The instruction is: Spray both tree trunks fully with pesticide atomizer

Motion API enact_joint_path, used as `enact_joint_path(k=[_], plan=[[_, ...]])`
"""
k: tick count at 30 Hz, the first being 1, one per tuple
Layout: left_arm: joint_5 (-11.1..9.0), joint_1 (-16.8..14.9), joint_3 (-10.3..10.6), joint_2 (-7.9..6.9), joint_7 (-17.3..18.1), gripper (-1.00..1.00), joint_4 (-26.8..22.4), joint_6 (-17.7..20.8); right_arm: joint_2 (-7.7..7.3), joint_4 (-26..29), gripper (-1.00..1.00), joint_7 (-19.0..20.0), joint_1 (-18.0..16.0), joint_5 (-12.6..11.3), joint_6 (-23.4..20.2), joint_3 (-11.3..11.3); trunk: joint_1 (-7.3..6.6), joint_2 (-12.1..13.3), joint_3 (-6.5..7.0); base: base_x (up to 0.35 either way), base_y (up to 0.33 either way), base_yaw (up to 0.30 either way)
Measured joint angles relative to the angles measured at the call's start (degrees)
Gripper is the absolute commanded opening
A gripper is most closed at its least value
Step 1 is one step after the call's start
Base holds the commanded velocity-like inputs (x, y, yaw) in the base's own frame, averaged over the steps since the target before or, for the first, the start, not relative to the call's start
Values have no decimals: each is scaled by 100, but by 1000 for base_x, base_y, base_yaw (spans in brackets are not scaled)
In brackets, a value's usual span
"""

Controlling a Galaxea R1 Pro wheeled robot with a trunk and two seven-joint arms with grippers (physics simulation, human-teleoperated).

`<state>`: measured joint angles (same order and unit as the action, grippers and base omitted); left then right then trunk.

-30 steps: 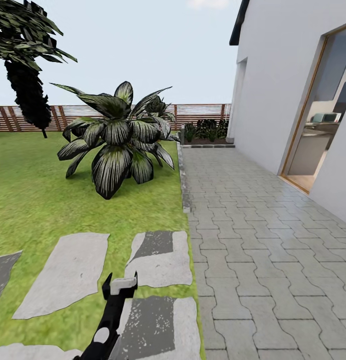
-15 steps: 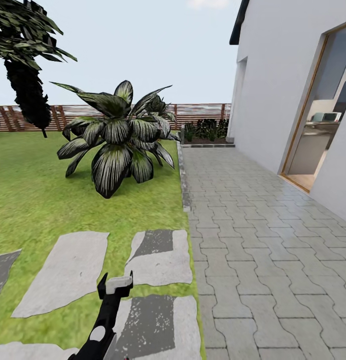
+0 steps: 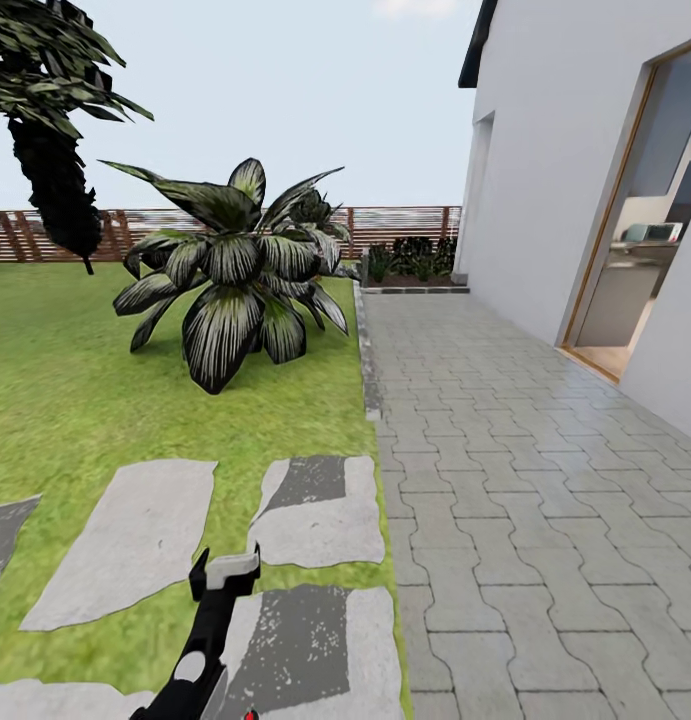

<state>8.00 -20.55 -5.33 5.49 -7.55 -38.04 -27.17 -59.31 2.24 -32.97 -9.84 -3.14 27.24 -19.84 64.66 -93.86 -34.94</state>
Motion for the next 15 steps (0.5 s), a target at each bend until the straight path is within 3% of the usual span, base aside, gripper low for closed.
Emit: enact_joint_path(k=[15], plan=[[0,-66,2,-1,-1,100,177,0,-1,-13,100,0,0,3,0,1,330,-602,-269,0,0,0]])
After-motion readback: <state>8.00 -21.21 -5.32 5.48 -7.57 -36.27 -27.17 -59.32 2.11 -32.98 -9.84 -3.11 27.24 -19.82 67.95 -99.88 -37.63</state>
